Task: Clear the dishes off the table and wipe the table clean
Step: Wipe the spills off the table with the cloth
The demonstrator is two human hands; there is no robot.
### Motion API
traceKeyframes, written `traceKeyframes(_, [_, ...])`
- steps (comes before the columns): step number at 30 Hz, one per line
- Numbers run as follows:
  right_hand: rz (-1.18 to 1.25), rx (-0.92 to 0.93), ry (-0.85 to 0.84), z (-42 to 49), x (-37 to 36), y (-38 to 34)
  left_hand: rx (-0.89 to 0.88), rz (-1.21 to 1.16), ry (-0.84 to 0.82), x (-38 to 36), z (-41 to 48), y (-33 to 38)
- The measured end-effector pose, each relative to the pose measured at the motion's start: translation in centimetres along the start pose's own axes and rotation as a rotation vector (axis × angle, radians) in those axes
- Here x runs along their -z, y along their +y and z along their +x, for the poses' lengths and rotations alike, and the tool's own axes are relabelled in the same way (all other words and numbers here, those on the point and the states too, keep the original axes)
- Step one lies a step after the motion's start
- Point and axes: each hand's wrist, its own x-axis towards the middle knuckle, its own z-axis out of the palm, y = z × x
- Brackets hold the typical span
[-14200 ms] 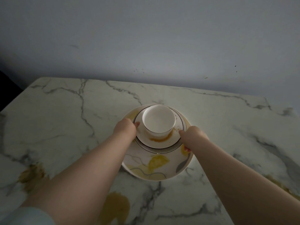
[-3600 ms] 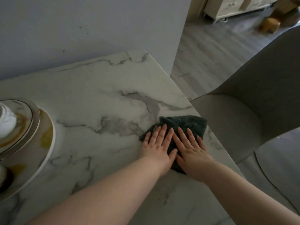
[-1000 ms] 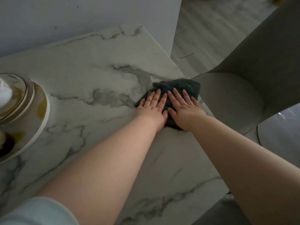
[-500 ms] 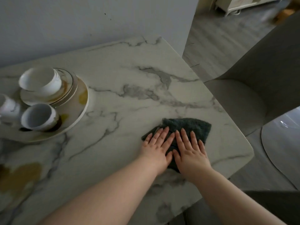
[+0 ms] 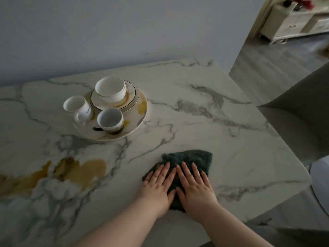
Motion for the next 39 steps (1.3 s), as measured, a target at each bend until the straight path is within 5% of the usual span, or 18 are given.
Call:
traceKeyframes(25, [-0.055, 0.148, 0.047, 35.0, 15.4, 11.5, 0.334, -0.066, 0.053, 14.9, 33.5, -3.4])
traceKeyframes(33, [-0.042, 0.174, -0.019, 29.6, 13.9, 11.9, 0.297, -0.034, 0.066, 13.0, 28.8, -0.8])
traceKeyframes(39, [-0.069, 0.239, 0.095, 18.4, 8.7, 12.5, 0.163, -0.096, 0.162, 6.2, 19.5, 2.8])
